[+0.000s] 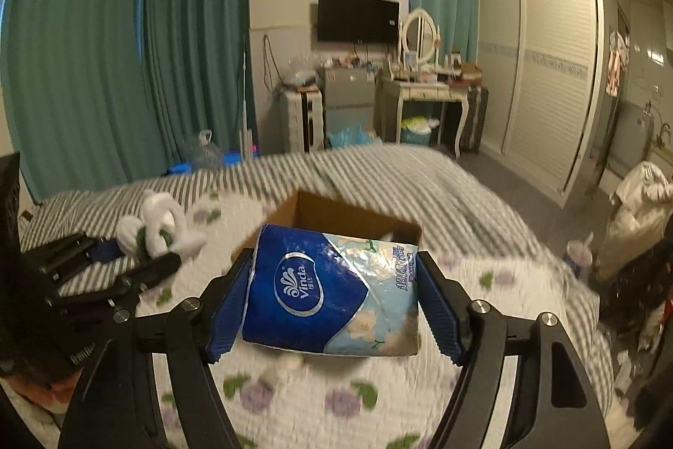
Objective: Organize soft objects
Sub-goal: 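Carry plush toy and blue tissue pack over the box and release both inside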
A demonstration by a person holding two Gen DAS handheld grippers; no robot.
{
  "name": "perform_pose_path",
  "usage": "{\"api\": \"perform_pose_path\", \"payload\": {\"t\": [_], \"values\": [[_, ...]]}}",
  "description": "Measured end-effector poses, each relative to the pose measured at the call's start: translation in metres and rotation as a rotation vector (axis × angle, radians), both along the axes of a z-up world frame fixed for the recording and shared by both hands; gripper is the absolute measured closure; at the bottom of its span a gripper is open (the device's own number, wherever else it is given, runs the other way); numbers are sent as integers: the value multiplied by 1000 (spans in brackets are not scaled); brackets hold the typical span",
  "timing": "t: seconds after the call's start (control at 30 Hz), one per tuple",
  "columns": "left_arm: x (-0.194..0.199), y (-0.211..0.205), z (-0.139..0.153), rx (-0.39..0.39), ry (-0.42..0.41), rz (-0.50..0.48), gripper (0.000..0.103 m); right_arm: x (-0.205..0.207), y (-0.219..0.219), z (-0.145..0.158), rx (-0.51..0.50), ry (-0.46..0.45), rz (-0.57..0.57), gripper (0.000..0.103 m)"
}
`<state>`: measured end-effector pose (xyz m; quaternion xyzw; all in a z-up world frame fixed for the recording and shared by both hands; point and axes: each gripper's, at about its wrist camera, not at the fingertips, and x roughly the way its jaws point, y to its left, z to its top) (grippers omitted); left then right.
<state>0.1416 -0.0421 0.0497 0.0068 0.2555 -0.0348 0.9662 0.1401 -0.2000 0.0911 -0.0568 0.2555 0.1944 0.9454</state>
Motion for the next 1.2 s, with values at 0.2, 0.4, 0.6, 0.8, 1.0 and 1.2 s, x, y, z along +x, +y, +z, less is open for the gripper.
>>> {"api": "perform_pose_path", "payload": {"t": [0.2, 0.4, 0.6, 0.8, 1.0, 1.2], "values": [[57, -4, -3, 34, -9, 0, 63, 64, 19, 9, 11, -25, 4, 30], [117, -8, -28, 62, 25, -3, 63, 135, 26, -20, 38, 36, -8, 30], [157, -18, -58, 79, 81, -10, 63, 187, 22, -61, 38, 111, -20, 29], [168, -19, -75, 72, 109, 7, 59, 211, 19, -93, 11, 173, -23, 28], [162, -16, -68, 60, 106, 50, 15, 210, 8, -86, 36, 162, -55, 13], [132, -13, -31, 71, 58, 67, 15, 180, 2, -53, 27, 96, -74, 13]]}}
